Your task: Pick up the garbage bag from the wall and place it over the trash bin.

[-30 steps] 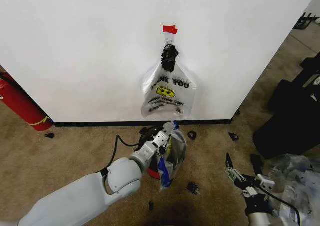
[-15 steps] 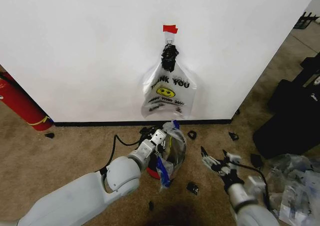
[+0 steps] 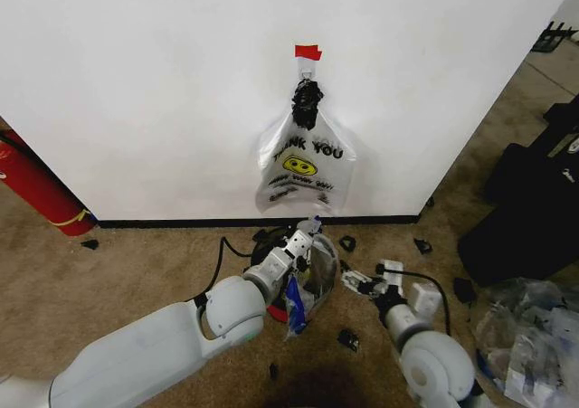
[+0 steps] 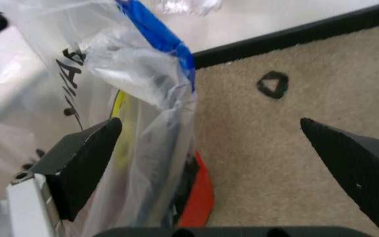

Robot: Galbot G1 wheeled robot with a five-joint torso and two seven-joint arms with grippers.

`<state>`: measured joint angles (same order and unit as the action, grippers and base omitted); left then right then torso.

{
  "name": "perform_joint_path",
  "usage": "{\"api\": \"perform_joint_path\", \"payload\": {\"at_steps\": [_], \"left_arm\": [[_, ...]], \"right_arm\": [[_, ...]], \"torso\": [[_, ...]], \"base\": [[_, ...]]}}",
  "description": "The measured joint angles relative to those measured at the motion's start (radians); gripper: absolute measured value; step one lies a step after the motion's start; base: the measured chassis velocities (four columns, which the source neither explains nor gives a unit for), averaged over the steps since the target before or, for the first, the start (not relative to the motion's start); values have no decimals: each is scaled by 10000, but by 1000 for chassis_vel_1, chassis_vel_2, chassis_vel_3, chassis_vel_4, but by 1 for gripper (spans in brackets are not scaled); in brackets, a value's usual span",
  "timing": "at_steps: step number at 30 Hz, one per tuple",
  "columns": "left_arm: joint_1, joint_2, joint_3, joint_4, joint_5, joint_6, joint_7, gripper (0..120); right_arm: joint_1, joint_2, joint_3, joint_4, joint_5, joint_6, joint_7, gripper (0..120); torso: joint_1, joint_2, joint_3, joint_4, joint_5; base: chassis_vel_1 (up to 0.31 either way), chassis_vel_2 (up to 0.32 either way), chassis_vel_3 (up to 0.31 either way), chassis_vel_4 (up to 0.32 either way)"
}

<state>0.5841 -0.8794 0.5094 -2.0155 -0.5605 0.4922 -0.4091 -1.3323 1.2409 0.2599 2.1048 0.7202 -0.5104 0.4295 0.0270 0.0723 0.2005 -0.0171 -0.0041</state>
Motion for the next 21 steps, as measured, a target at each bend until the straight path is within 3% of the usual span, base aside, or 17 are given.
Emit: {"api": "perform_joint_path", "payload": {"at_steps": [8,13,21], "left_arm": [[139,28,-112,-12,4,-11,9,0],[305,94,-255,-2,39,-54,10,0],[418,189,-440,-18,60,-122,9,0]], "right_arm": [[1075,567,-640,-743,705,-746,1164,100],[2085,854,-988,-1155,2214,-1718,2896,100],[2571,916,-1177,-1395,2912,-2151,4182,100]], "torso": [[0,0,0,-3,0],[0,0,0,0,0],[-1,0,0,-2,1]], "base": [[0,0,0,0],[0,0,0,0],[0,0,0,0]]}}
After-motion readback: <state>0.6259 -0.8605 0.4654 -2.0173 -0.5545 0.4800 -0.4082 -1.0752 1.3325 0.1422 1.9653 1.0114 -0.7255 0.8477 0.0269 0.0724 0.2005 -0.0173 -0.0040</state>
